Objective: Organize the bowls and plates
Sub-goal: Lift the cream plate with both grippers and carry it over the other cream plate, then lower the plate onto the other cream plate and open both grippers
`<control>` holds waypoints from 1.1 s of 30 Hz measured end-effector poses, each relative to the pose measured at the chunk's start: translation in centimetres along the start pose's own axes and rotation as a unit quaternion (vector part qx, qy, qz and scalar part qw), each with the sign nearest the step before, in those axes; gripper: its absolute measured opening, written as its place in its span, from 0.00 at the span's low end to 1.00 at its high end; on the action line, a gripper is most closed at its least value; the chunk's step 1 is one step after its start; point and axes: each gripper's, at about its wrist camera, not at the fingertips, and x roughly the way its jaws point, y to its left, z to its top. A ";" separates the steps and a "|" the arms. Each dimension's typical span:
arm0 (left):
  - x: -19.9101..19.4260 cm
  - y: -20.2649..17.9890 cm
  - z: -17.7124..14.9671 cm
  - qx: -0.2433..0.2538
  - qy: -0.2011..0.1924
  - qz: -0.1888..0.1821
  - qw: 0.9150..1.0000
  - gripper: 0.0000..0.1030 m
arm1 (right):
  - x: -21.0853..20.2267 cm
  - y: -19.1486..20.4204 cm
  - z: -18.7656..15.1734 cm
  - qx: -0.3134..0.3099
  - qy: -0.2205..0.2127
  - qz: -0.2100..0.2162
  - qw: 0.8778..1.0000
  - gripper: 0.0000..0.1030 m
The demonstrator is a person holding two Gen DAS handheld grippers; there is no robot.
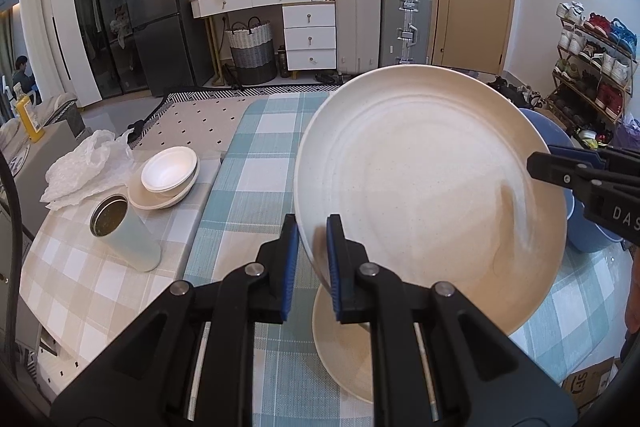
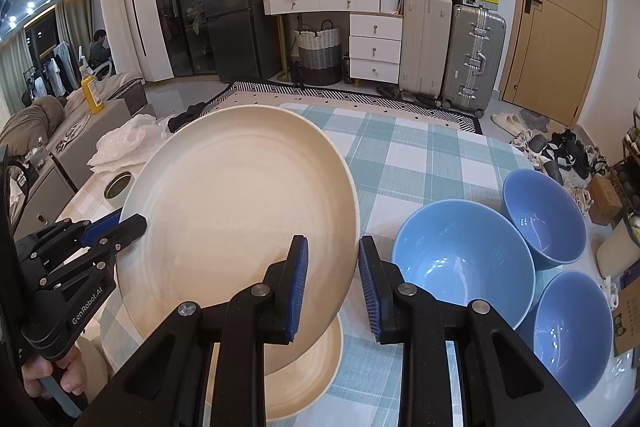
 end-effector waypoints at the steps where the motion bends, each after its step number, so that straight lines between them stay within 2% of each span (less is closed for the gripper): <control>1: -0.1 0.1 -0.2 0.000 -0.001 0.000 1.000 0.10 | -0.1 0.1 -0.2 -0.001 0.000 0.000 1.000 0.25; 16: -1.0 0.5 -4.0 0.005 0.006 -0.004 1.000 0.10 | -0.2 0.9 -4.7 0.009 0.010 0.005 1.000 0.25; 33: 2.9 0.7 -7.5 0.013 0.029 -0.009 0.999 0.10 | 3.0 0.2 -8.5 0.035 0.034 0.016 0.999 0.25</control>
